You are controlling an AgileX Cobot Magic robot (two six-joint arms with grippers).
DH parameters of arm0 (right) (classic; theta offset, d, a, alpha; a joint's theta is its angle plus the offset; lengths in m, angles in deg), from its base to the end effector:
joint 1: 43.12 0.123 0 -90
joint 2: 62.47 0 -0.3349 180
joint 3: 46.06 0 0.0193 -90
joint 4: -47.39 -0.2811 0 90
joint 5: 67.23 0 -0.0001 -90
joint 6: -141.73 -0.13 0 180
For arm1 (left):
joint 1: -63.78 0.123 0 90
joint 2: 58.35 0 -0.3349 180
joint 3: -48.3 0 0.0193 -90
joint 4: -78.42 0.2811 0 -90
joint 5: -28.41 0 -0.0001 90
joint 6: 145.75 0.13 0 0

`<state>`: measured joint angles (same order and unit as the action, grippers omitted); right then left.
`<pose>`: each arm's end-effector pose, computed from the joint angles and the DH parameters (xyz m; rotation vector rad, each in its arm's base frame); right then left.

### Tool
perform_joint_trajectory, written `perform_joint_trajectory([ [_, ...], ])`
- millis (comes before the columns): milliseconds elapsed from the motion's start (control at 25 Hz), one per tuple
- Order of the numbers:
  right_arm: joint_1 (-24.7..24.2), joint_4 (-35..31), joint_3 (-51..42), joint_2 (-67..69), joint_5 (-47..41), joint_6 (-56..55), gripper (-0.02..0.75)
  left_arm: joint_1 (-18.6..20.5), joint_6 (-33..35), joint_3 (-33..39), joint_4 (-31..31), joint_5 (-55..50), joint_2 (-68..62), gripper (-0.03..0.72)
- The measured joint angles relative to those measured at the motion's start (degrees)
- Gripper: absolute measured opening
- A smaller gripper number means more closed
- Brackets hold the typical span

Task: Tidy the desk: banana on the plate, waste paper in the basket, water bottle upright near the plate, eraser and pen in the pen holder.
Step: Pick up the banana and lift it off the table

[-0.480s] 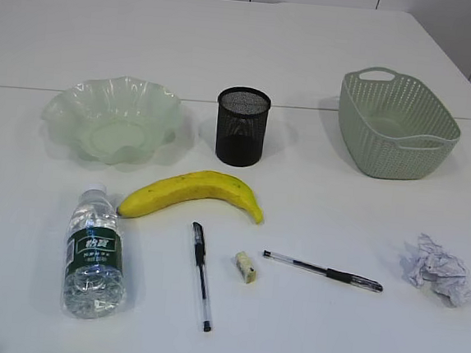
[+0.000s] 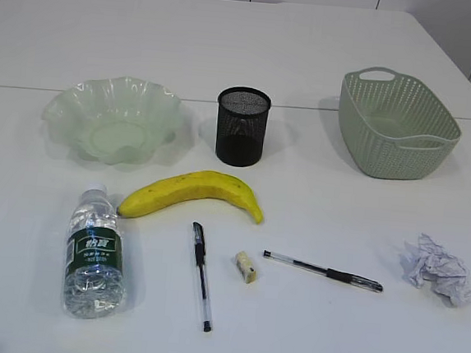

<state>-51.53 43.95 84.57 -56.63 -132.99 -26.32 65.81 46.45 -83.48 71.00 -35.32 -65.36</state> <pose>-0.0010 0.0073 0.2665 -0.0720 2.1116 -0.1399 0.0012 -0.0150 0.2778 0.1949 2.0600 -0.0030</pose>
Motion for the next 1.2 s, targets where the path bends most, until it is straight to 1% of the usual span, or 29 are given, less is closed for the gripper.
perform_joint_trajectory([
  [1200,0.0,0.0,0.0,0.0,0.0,0.0,0.400,0.0,0.0,0.0,0.0,0.0,0.0,0.528],
])
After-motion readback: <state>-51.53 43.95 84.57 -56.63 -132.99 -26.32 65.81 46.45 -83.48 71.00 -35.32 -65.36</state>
